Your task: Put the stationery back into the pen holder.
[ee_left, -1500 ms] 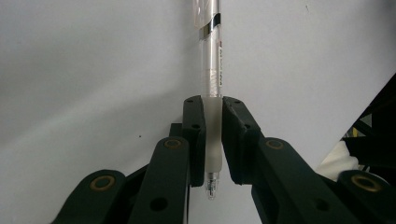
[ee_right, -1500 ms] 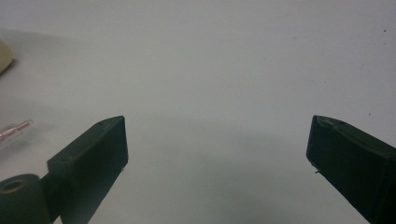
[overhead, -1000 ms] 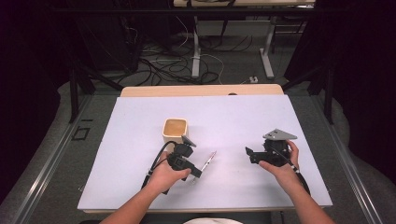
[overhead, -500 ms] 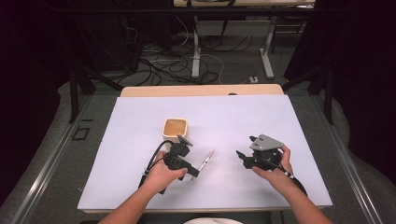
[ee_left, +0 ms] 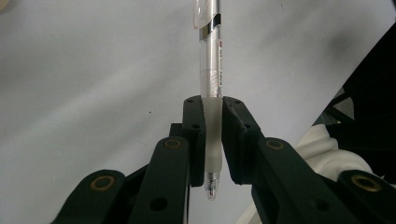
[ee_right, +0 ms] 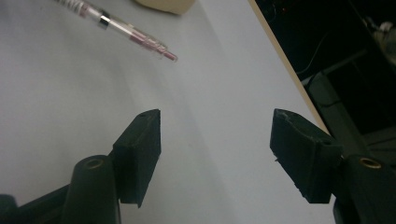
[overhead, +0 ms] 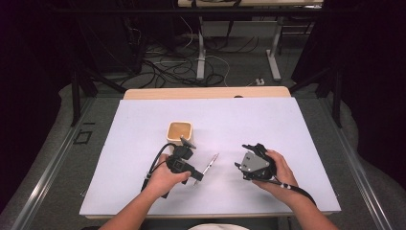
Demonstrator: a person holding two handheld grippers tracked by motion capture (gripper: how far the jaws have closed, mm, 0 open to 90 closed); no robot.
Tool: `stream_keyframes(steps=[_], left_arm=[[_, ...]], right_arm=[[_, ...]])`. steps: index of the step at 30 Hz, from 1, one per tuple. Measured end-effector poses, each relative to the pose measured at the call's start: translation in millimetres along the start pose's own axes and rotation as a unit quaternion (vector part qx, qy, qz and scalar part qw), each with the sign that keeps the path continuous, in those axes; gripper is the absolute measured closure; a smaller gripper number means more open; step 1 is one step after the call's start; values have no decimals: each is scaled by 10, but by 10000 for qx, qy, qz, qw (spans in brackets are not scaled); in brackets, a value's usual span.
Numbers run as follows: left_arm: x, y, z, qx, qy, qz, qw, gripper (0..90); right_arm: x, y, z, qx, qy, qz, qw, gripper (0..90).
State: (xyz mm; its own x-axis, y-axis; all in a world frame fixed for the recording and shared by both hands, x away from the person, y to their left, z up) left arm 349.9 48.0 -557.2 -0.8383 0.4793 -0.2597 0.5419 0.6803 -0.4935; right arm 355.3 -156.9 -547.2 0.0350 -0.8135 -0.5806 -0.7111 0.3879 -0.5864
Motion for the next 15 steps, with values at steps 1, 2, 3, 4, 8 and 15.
stream_keyframes(steps=[1,2,3,4,8,15], left_arm=[[0,-1,-1,9,-1,1,10000,801],[1,-2,-1,13,3,1,10000,801],[1,-3,0,23,6,0,10000,801],[5,-1,-3,31,37,24,10000,801],[6,-15,18,70,31,10,10000,801],[12,-30,27,128,86,70,9999,801]], right_arm=[[-6,13,10,33,1,-255,9997,332],[-16,37,19,63,6,-441,9990,326],[-26,42,23,94,31,-804,9967,323],[-46,57,38,117,-72,-1042,9945,323],[-112,146,57,231,-107,-1798,9834,323],[-167,293,77,254,-96,-2575,9659,427]])
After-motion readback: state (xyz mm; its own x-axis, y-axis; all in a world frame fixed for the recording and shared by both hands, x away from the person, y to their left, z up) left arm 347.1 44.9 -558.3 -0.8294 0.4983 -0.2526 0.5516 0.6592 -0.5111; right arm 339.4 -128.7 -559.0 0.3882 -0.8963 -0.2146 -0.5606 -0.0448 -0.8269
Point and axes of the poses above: each handheld gripper's, and its own axes: z roughly forward along the jaws, x roughly out of its underside, y roughly to its left, the point moved 6 cm from there along z, roughly forward along the jaws, and after that the axes turned 2 degrees about y, right-handed, at the moved point
